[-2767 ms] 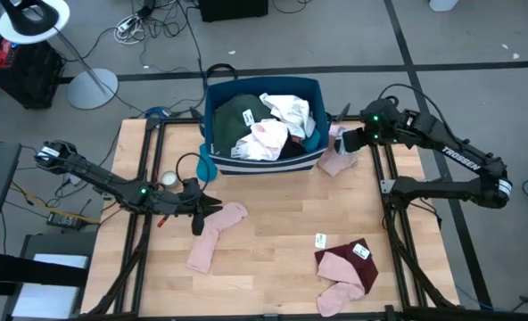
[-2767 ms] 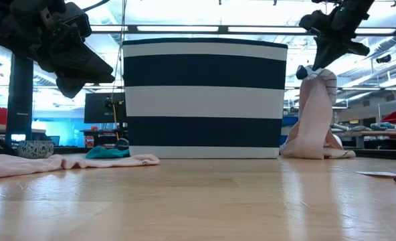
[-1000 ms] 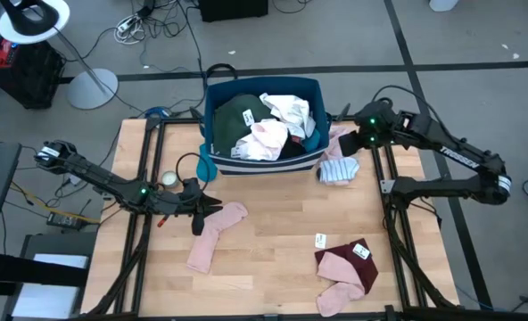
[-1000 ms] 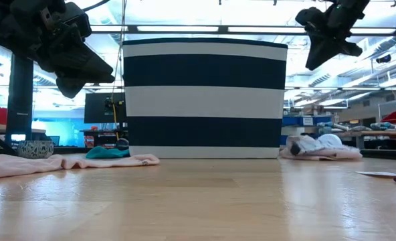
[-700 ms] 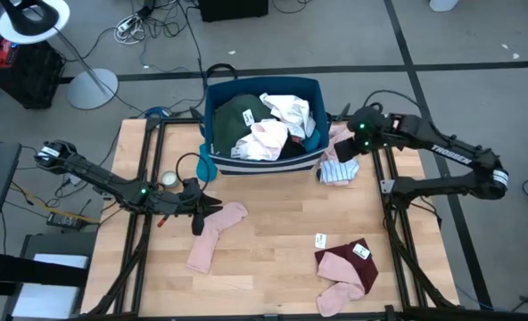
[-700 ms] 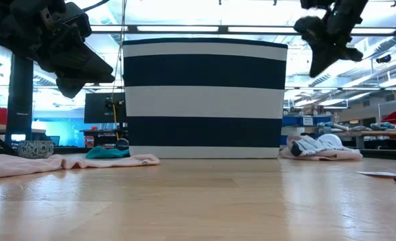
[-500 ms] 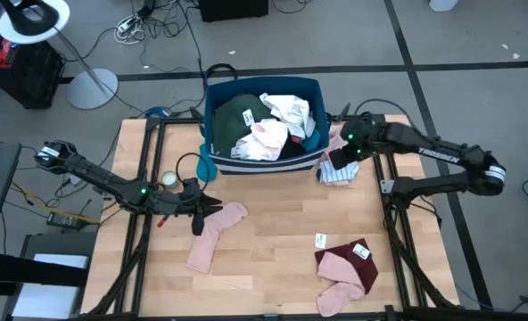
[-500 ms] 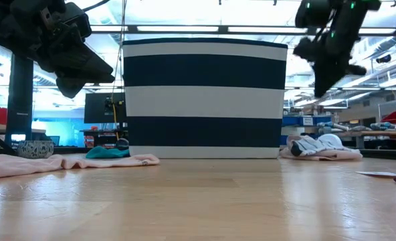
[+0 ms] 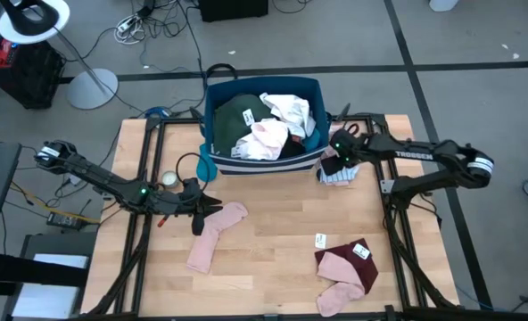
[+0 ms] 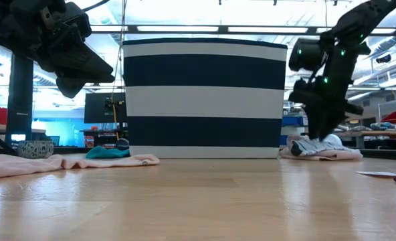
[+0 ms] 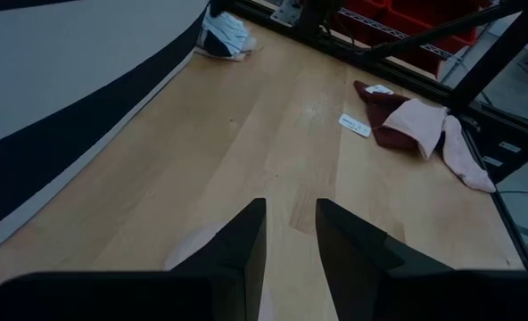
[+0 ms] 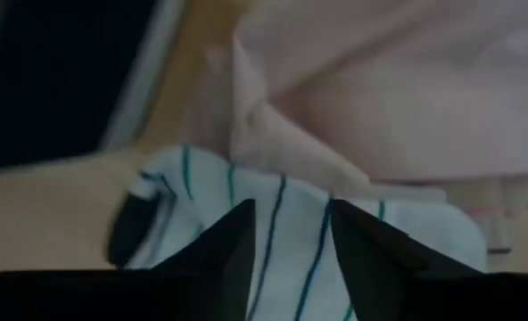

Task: Sort clothes
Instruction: Put the white sock into the blue laundry bin

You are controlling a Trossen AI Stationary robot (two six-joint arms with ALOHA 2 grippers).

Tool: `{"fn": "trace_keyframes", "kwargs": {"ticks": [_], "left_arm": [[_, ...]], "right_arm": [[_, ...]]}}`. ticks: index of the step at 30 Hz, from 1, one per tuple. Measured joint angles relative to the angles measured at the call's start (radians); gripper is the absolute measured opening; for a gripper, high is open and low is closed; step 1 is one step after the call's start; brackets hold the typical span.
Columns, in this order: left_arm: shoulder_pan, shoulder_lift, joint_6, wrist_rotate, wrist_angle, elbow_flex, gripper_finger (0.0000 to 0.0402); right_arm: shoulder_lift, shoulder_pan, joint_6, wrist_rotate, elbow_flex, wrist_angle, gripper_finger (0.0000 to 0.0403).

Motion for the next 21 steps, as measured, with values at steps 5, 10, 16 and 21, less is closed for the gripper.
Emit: {"fn": "trace_keyframes", "kwargs": {"ticks": [5,10,16,21], "left_arm": [[0.000,0.000,0.000,0.000,-0.001,0.000,0.0106],[0.000,0.000,0.000,0.000,-0.001,0.000,0.0106],[0.000,0.000,0.001,0.000,-0.001,0.000,0.0106],[0.000,0.000,0.001,0.000,-0.002,0.000,0.0106]], "right_arm": [[0.059,0.000,0.013,-0.012,-0.025,-0.002,0.0170],[0.060,0.008,0.016,-0.038,-0.026,0.010,0.0106],[-0.007,0.028,0.001,-0.048,-0.026,0.013,0.0011],[-0.051,0.028,0.017,-0.056,-0.026,0.005,0.0004]]}}
